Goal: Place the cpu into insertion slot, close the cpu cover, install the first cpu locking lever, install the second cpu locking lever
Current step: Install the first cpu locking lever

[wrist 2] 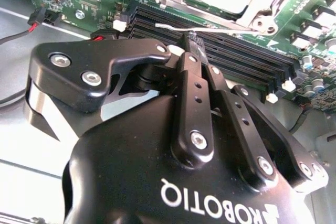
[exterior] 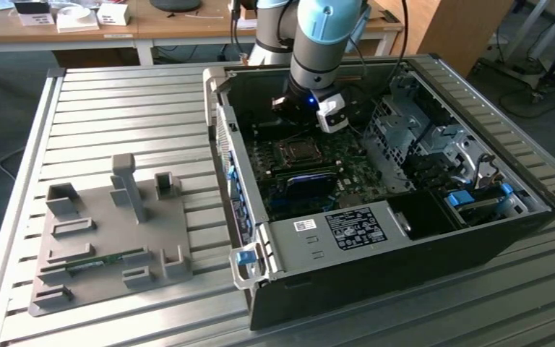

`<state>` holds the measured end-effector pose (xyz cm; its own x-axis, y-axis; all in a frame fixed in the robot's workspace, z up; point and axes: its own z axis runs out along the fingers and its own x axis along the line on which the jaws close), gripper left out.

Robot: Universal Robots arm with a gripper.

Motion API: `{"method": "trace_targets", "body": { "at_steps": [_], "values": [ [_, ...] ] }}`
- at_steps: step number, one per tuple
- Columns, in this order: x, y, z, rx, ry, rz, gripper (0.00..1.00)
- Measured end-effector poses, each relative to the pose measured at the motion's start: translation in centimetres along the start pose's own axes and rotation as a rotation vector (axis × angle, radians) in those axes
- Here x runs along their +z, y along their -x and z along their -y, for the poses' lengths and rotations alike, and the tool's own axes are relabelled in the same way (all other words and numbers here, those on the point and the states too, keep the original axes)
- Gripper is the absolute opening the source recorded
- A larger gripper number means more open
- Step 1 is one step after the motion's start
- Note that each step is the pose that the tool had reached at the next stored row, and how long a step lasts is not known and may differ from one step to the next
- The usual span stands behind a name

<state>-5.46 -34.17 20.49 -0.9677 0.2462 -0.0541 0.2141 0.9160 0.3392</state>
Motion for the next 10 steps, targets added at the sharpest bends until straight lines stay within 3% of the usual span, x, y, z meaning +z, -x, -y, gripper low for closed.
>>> {"method": "trace_targets", "body": {
  "at_steps": [10],
  "values": [
    [0.14,0.05,0.30,0.000,0.0000,0.0000,0.11]
  ]
}}
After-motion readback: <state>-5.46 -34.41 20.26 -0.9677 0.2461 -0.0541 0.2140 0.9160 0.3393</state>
